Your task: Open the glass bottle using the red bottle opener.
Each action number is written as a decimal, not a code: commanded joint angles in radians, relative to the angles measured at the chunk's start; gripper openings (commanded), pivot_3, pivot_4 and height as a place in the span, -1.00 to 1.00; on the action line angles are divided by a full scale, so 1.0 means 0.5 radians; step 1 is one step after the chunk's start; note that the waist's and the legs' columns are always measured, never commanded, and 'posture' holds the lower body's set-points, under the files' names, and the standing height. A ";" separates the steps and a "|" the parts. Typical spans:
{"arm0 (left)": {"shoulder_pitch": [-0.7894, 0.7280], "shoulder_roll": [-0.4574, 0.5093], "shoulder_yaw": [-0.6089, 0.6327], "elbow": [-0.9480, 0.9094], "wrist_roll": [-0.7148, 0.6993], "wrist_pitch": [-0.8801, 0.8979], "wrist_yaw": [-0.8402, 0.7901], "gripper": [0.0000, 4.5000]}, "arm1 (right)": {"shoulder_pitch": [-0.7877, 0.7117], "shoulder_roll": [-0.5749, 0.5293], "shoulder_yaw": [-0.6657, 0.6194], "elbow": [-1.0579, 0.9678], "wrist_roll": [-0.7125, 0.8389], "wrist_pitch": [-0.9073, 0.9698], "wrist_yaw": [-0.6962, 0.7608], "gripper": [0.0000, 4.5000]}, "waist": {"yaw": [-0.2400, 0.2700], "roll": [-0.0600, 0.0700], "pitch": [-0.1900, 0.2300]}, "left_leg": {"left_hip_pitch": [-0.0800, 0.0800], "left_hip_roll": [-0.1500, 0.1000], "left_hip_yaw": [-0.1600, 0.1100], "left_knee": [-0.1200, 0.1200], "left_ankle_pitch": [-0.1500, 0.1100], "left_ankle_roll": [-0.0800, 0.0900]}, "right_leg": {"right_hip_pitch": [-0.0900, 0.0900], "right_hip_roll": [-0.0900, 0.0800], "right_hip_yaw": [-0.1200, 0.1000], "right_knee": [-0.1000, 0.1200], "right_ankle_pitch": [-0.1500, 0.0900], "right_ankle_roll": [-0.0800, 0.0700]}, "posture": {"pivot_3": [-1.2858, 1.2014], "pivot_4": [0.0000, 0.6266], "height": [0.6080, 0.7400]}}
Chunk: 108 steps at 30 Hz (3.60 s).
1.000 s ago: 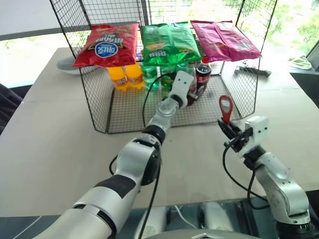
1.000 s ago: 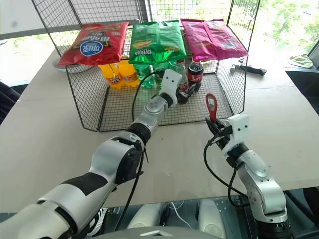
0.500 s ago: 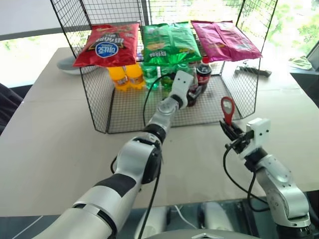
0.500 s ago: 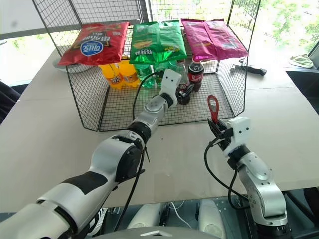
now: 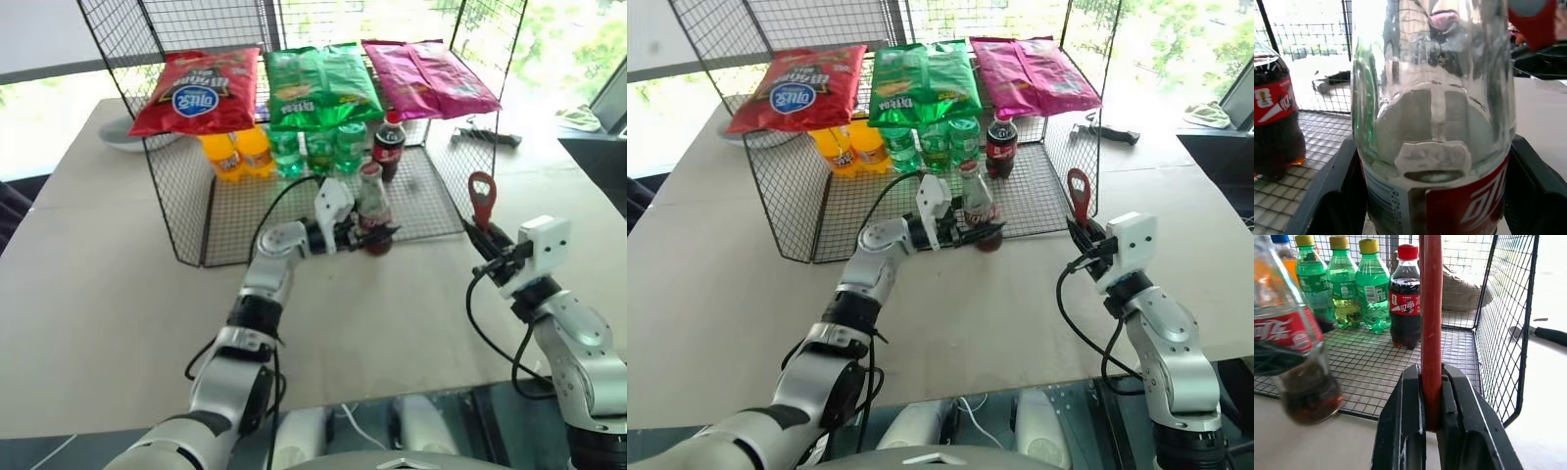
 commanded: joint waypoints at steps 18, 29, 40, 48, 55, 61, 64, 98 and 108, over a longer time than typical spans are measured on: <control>0.402 0.201 -0.179 -0.572 0.020 -0.061 0.167 0.24 | -0.195 0.024 0.070 0.012 0.003 -0.055 0.032 -1.00 | 0.016 0.001 -0.001 | 0.000 -0.001 0.000 0.000 0.000 0.000 | -0.001 -0.001 0.000 0.000 0.000 0.000 | 0.03 -0.52 1.00; 0.475 0.141 -0.079 -0.534 -0.189 -0.290 0.142 0.99 | -0.170 0.022 0.101 0.012 -0.023 -0.081 0.047 -1.00 | 0.013 0.001 -0.001 | 0.000 -0.001 0.001 0.000 0.000 0.000 | -0.001 -0.001 0.000 -0.001 0.000 0.000 | 0.03 -0.52 1.00; 0.438 0.078 -0.017 -0.622 -0.443 -0.226 0.148 0.99 | -0.169 0.026 0.111 0.046 -0.027 -0.101 0.060 -1.00 | 0.013 0.001 -0.001 | 0.000 -0.001 0.001 0.000 0.000 0.000 | -0.001 -0.001 0.000 -0.001 0.000 0.000 | 0.03 -0.52 1.00; 0.436 0.095 -0.039 -0.676 -0.478 -0.179 0.134 0.99 | -0.177 0.028 0.118 0.059 -0.032 -0.110 0.064 -1.00 | 0.012 0.001 -0.001 | 0.000 -0.001 0.001 0.000 0.000 0.000 | 0.000 -0.001 0.000 -0.001 0.000 0.000 | 0.03 -0.52 1.00; 0.428 0.096 -0.041 -0.718 -0.481 -0.167 0.166 0.99 | -0.178 0.031 0.125 0.070 -0.035 -0.118 0.068 -1.00 | 0.012 0.001 -0.001 | 0.000 -0.001 0.001 0.000 0.000 0.000 | 0.000 -0.001 0.000 -0.001 0.000 0.000 | 0.03 -0.52 1.00; 0.447 0.111 -0.059 -0.734 -0.463 -0.150 0.175 0.99 | -0.181 0.034 0.132 0.077 -0.037 -0.123 0.070 -1.00 | 0.011 0.001 -0.001 | 0.000 -0.001 0.001 0.000 0.000 0.000 | 0.000 -0.001 0.000 -0.001 0.000 0.000 | 0.03 -0.52 1.00; 0.449 0.118 -0.060 -0.740 -0.471 -0.135 0.175 0.89 | -0.182 0.036 0.139 0.075 -0.040 -0.123 0.067 -1.00 | 0.011 0.001 -0.001 | 0.000 -0.001 0.001 0.000 0.000 0.000 | 0.000 -0.001 0.000 -0.001 0.000 0.000 | 0.03 -0.52 1.00; 0.483 0.170 -0.095 -0.708 -0.418 -0.136 0.207 -0.18 | -0.364 -0.118 0.785 0.634 -1.556 -1.572 -0.304 -1.00 | 0.011 0.001 -0.003 | 0.008 -0.001 0.001 0.000 0.000 -0.001 | 0.006 0.001 0.000 -0.002 0.000 0.000 | 0.03 -0.52 1.00; 0.490 0.166 -0.100 -0.704 -0.414 -0.131 0.206 -0.18 | -0.463 -0.047 0.906 0.954 -1.794 -1.792 -0.506 -1.00 | 0.009 0.001 -0.003 | 0.027 0.000 0.006 -0.006 0.000 -0.001 | 0.020 0.001 0.004 -0.002 -0.001 -0.001 | 0.03 -0.52 1.00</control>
